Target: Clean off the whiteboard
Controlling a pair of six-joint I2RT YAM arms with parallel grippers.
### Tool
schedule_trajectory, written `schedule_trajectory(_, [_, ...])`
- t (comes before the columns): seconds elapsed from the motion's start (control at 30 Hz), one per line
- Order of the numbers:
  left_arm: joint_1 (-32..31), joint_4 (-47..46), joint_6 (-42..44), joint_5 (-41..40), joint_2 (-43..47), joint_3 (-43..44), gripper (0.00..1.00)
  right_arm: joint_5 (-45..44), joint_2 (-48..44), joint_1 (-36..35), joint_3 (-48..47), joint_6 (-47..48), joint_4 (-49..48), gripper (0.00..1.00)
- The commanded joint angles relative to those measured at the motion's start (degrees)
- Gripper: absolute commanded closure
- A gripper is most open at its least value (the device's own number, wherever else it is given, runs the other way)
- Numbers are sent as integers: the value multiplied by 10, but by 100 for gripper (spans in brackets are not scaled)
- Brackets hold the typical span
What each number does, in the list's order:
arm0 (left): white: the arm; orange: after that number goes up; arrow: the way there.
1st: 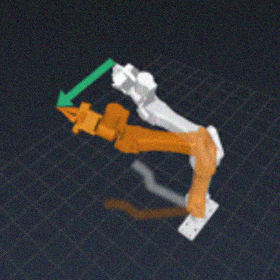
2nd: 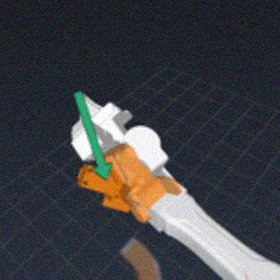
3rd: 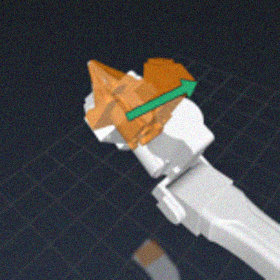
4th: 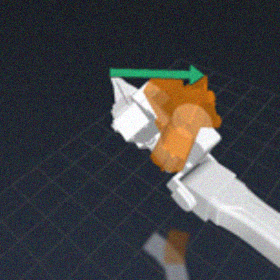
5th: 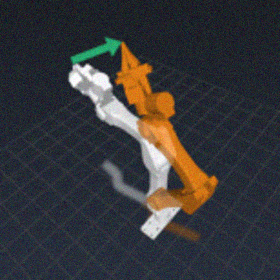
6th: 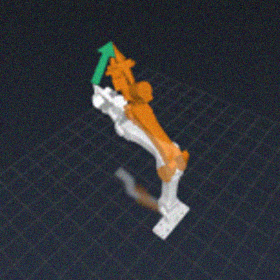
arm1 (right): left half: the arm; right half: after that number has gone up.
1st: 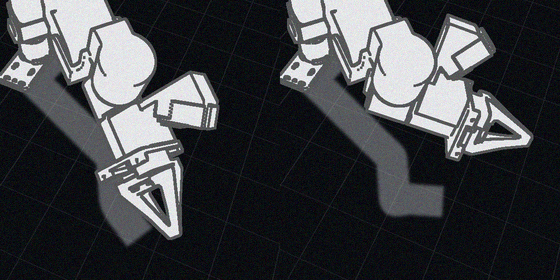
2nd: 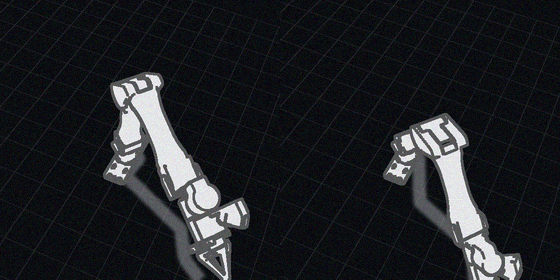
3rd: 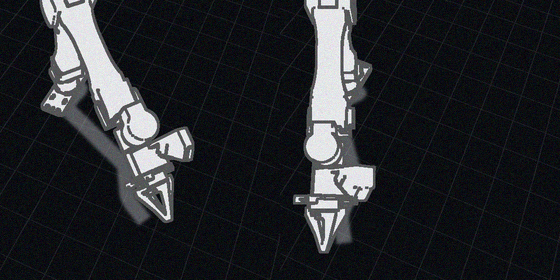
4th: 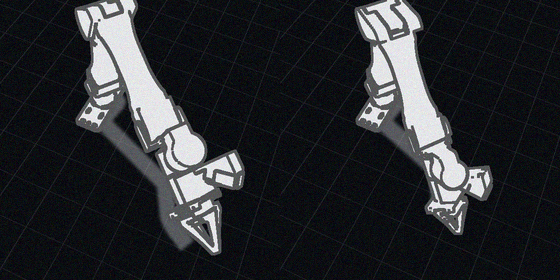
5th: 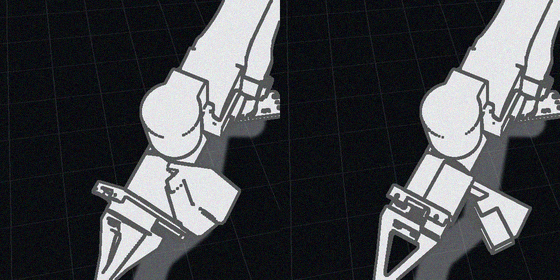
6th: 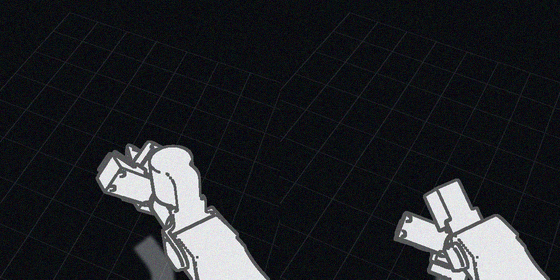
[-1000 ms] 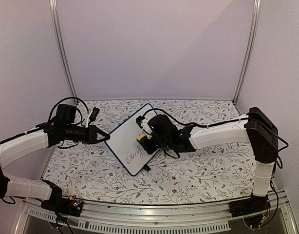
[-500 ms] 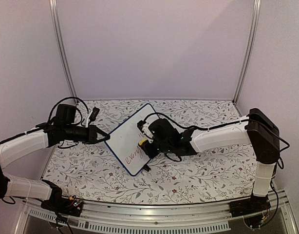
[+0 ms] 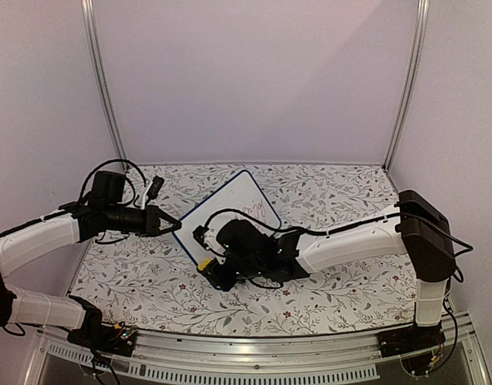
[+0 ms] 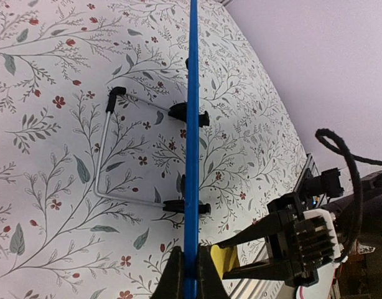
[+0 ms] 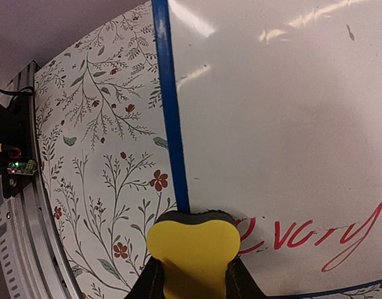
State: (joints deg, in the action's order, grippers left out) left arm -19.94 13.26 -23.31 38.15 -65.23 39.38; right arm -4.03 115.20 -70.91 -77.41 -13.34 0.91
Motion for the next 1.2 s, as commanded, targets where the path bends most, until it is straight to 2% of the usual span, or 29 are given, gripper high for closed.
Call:
schedule_trajectory(0.0, [-2,-15,5,17,7,-1,100,-25,18,1,-12,-24,24,80])
schedule_trajectory(0.3, [-2,-15,5,18,9,-1,100,-59,14,67,-48,-37,44,80])
schedule_trajectory(0.53, [-2,-15,5,17,10,-1,100,-82,32,86,-107,-20,65,80])
schedule_trajectory(1.0, [-1,-15,5,19,8,-1,100,-118,-17,89,1,10,64,80])
schedule_trajectory(1.17, [-2,-16,5,19,7,-1,100,-109,-18,95,-1,9,58,80])
